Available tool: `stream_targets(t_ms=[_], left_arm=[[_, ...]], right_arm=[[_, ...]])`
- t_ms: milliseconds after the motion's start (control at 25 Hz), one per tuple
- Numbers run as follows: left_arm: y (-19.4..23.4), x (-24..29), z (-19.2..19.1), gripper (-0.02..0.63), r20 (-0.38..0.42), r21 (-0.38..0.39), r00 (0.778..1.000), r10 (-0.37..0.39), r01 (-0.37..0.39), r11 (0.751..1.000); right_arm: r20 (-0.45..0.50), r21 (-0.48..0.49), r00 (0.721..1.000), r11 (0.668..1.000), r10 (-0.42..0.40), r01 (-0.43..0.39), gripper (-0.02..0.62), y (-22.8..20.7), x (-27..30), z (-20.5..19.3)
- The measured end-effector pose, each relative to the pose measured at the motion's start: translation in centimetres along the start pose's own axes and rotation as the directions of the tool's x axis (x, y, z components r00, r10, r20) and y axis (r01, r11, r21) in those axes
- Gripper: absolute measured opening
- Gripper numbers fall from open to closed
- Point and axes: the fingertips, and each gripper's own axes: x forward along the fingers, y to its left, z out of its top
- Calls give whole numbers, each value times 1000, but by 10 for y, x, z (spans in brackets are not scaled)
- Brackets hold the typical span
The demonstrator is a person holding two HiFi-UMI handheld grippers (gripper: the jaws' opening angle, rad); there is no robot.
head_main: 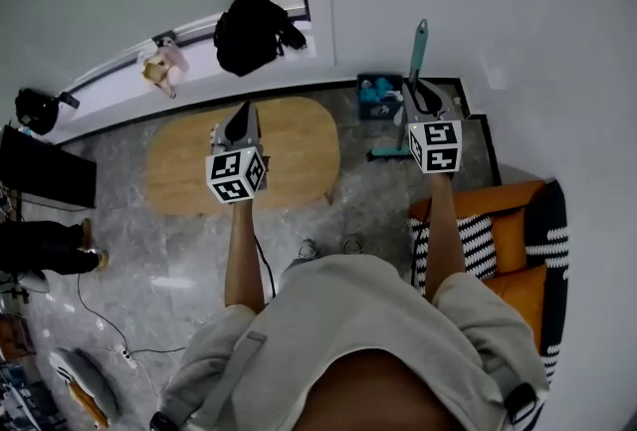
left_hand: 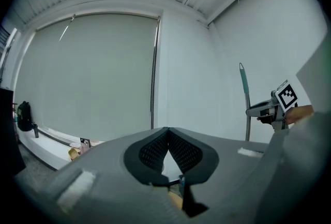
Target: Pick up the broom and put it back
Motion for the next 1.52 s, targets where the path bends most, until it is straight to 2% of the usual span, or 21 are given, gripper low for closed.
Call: stream_targets(t_ms=[200, 440, 600, 760, 960, 1240, 1520], left_arm=[[3, -12, 7, 1, 8, 14, 999, 41, -41, 999], [11, -32, 4, 0, 12, 10, 994, 106, -106, 994], [23, -49, 4, 1, 0, 6, 986, 165, -164, 986], [44, -89, -3, 0, -23, 11, 966, 258, -258, 966], [83, -150, -12, 0, -21, -25, 930, 367, -367, 930], [117, -213, -17, 1, 0, -52, 903, 431, -430, 901], [168, -301, -32, 0, -10, -73, 858, 513, -512, 856]], right_arm=[[31, 8, 999, 999, 35, -35, 77, 3, -2, 15], [67, -5, 990, 992, 122, -122, 77, 27, 5, 34], [83, -34, 976, 979, 203, -200, 75, 51, 20, 53], [94, -76, 949, 953, 300, -293, 75, 82, 33, 71], [120, -116, 912, 917, 393, -380, 75, 141, 35, 94], [120, -166, 858, 862, 500, -480, 77, 230, 29, 113], [108, -201, 799, 800, 591, -565, 77, 338, 13, 123]])
